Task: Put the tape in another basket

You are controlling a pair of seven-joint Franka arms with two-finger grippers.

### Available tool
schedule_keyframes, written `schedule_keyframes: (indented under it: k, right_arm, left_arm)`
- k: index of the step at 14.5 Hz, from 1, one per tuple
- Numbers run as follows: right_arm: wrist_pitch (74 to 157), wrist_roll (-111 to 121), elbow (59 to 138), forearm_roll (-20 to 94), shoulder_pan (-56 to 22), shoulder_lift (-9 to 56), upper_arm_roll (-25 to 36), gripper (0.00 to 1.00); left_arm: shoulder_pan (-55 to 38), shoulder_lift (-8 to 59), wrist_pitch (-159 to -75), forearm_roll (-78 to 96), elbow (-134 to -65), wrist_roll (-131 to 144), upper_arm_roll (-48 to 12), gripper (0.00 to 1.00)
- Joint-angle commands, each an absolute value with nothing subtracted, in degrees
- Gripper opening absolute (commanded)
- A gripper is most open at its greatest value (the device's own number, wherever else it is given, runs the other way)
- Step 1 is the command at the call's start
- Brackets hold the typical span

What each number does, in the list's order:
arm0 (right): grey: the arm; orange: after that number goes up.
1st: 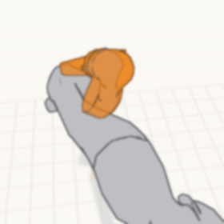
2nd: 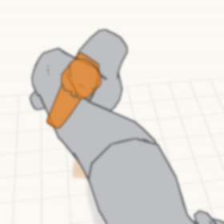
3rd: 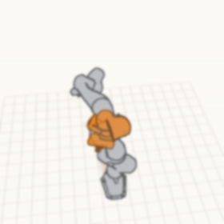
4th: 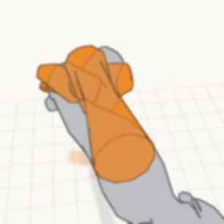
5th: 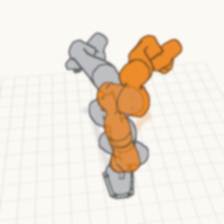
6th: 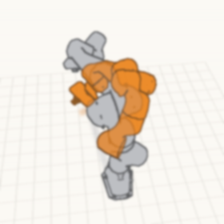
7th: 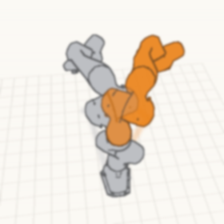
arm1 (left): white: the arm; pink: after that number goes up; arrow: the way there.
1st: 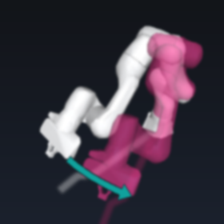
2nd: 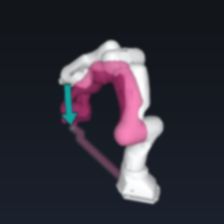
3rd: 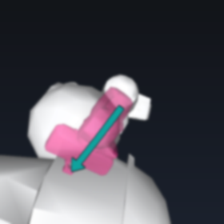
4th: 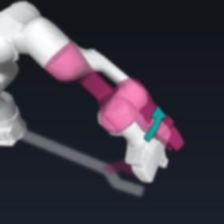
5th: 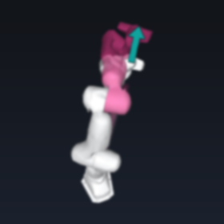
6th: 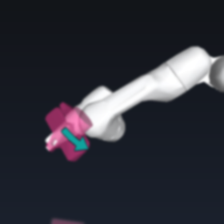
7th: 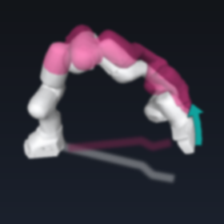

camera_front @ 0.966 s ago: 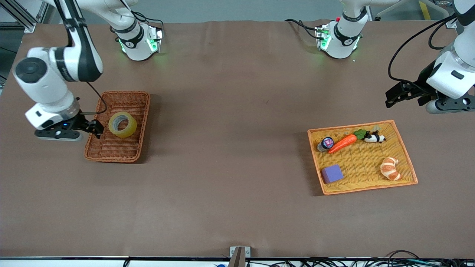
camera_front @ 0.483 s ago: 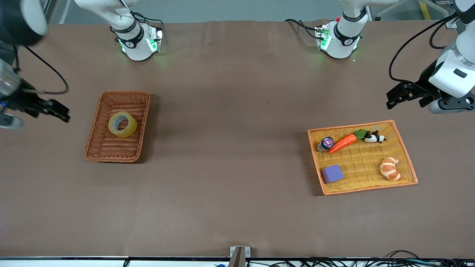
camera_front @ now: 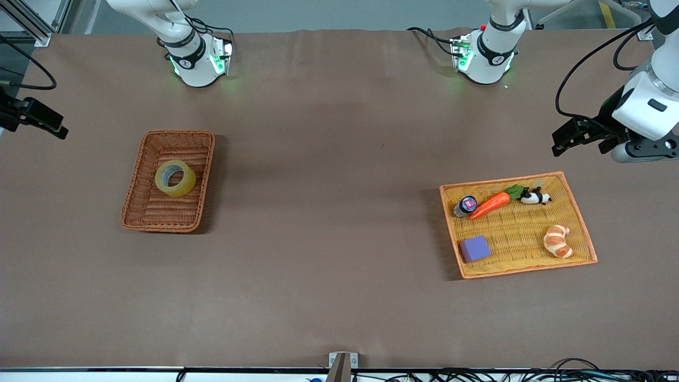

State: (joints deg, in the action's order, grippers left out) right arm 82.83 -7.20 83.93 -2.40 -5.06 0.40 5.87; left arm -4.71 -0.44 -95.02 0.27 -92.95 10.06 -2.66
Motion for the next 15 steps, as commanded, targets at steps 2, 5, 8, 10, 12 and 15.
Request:
schedule_keyframes:
  k: [2,5,8,10,12,15]
  right_arm:
    - [85.25,-4.41,86.65,-1.67,-4.40,0.27,6.06,1.00]
    - [85.43,-2.99,86.75,-1.67,-4.75,-0.09,6.59,1.00]
    - [85.52,-2.99,86.49,-1.67,-4.83,0.09,6.59,1.00]
    - [85.95,-2.99,86.22,-1.76,-4.92,0.17,6.59,1.00]
    - [86.48,-2.99,86.22,-1.76,-4.92,0.18,6.50,1.00]
    - [87.10,-2.81,86.13,-1.41,-4.83,0.18,6.50,1.00]
  left_arm:
    - [-5.01,0.17,-94.92,-0.44,-91.85,9.40,-2.55,1.00]
    - [-4.92,0.18,-94.92,-0.44,-92.02,9.67,-2.55,1.00]
    - [-4.92,0.44,-95.01,-0.53,-91.93,9.67,-2.55,1.00]
    - [-4.83,0.44,-95.01,-0.53,-91.93,9.67,-2.55,1.00]
    - [-5.01,0.53,-95.01,-0.53,-92.02,9.67,-2.55,1.00]
    - [-4.83,0.35,-95.01,-0.53,-92.11,9.40,-2.64,1.00]
